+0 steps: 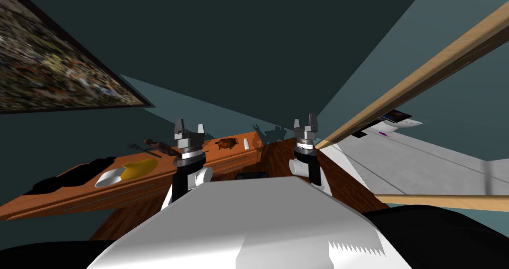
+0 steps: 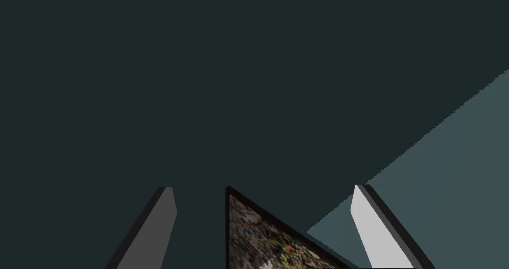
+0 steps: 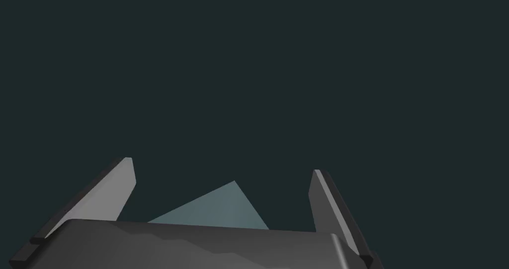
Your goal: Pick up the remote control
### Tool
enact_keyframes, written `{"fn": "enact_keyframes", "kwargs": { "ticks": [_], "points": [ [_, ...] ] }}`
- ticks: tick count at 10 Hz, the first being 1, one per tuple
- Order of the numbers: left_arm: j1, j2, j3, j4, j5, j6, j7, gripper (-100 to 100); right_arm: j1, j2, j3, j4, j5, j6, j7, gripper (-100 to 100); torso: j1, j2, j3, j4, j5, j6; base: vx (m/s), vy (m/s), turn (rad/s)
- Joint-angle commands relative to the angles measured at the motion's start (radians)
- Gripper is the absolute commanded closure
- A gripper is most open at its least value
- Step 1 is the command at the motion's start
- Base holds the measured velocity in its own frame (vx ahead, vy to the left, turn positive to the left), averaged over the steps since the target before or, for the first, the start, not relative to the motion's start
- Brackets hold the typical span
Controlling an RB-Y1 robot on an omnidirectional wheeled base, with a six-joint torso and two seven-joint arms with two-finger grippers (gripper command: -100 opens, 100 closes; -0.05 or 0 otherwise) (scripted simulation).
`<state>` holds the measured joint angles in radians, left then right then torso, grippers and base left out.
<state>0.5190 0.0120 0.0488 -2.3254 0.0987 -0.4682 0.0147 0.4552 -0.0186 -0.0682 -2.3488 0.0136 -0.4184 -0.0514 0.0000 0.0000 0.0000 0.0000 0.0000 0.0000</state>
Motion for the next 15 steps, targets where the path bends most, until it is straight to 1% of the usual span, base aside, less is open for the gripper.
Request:
{"fn": "enact_keyframes", "kwargs": {
  "ticks": [1,4,7,8,11,12,13,14,15],
  "points": [
    [-0.003,0.028,-0.001,0.006,0.008,0.01,-0.002,-100,0.0,0.0,0.0,0.0,0.0,0.0,0.0,0,0.0,0.0,0.0,0.0,0.0,0.0,-0.009,0.003,-0.069],
    [-0.016,0.104,-0.007,0.03,0.041,0.05,-0.009,-100,0.0,0.0,0.0,0.0,0.0,0.0,0.0,0,0.001,0.002,0.001,0.0,0.0,0.0,-0.034,0.014,-0.149],
    [-0.038,0.197,-0.02,0.073,0.097,0.115,-0.022,-100,0.0,0.0,0.0,0.0,0.0,0.0,0.0,0,0.002,0.003,0.002,0.001,0.0,0.0,-0.043,0.015,-0.215],
    [-0.038,0.204,-0.02,0.073,0.097,0.115,-0.022,-100,0.0,0.0,0.0,0.0,0.0,0.0,0.0,0,0.001,0.003,0.002,0.001,0.0,0.0,-0.031,0.012,-0.101],
    [-0.066,0.306,-0.042,0.136,0.171,0.198,-0.04,-100,0.0,0.0,0.0,0.0,0.0,0.0,0.0,0,0.002,0.002,0.001,0.0,0.0,0.001,-0.041,0.016,-0.271],
    [-0.066,0.319,-0.042,0.136,0.171,0.2,-0.04,-100,0.0,0.0,0.0,0.0,0.0,0.0,0.0,0,0.002,0.003,0.002,0.001,0.001,0.0,-0.035,0.021,-0.118],
    [-0.077,0.357,-0.052,0.162,0.199,0.232,-0.047,-100,0.0,0.0,0.0,0.0,0.0,0.0,0.0,0,0.002,0.002,0.001,0.001,0.0,0.0,-0.025,0.012,-0.24],
    [-0.077,0.358,-0.052,0.162,0.199,0.232,-0.047,-100,0.0,0.0,0.0,0.0,0.0,0.0,0.0,0,0.002,0.002,0.001,0.0,0.0,0.0,-0.018,0.01,-0.125],
    [-0.089,0.398,-0.063,0.189,0.229,0.265,-0.054,-100,0.0,0.0,0.0,0.0,0.0,0.0,0.0,0,0.002,0.001,0.001,0.0,0.0,0.0,-0.021,0.007,-0.21]
  ]
}}
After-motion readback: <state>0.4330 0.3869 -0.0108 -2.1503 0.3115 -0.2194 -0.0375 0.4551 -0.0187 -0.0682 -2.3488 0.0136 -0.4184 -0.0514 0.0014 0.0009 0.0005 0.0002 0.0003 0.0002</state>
